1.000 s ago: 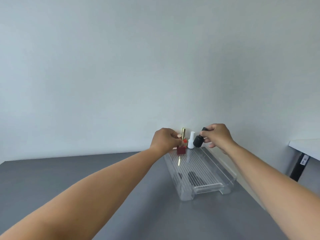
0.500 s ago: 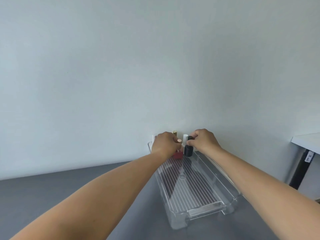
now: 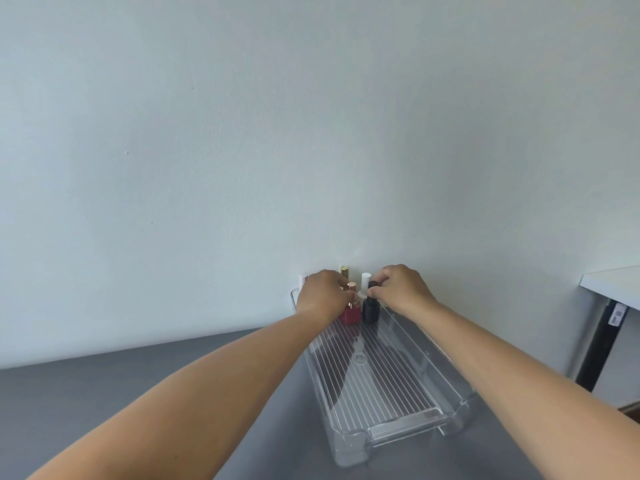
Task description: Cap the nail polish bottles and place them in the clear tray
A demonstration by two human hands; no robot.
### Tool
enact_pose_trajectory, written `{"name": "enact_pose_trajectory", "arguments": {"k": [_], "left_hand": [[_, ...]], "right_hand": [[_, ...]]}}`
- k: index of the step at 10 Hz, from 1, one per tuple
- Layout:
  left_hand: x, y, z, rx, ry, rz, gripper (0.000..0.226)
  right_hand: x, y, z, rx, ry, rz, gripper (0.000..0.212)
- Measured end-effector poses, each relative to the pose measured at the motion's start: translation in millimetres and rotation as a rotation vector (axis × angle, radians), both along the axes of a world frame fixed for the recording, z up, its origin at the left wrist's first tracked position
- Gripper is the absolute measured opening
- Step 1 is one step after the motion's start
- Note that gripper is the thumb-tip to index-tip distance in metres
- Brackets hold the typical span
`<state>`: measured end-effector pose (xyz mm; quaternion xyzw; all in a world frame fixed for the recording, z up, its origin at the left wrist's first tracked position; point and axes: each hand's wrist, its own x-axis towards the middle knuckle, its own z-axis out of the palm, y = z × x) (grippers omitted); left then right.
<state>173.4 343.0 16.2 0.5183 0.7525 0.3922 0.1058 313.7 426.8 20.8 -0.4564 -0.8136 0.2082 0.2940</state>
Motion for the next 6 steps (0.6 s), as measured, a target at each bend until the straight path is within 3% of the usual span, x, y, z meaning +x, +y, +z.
{"name": "enact_pose_trajectory", "arguments": {"k": [4, 6], "left_hand": [[-1.2, -2.4, -1.3, -0.014, 0.0, -0.024, 0.029], [-6.0, -8.5, 5.0, -0.003, -0.042, 0.0, 0.025]], "right_hand": [[0.3, 0.2, -2.6, 0.012, 0.008, -0.007, 0.008], [0.3, 0.0, -1.3, -0.036, 0.041, -0.026, 0.026]]}}
